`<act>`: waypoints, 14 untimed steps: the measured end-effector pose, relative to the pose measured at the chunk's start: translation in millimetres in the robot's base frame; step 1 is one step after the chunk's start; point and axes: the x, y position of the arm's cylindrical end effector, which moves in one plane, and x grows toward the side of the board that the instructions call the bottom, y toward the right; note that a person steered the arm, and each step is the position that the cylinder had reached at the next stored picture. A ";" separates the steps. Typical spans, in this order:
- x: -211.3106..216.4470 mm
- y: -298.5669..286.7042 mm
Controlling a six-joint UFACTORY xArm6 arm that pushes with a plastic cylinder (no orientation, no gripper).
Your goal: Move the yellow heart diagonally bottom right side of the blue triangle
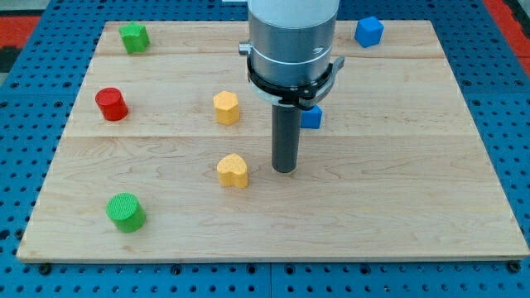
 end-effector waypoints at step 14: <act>-79.3 99.9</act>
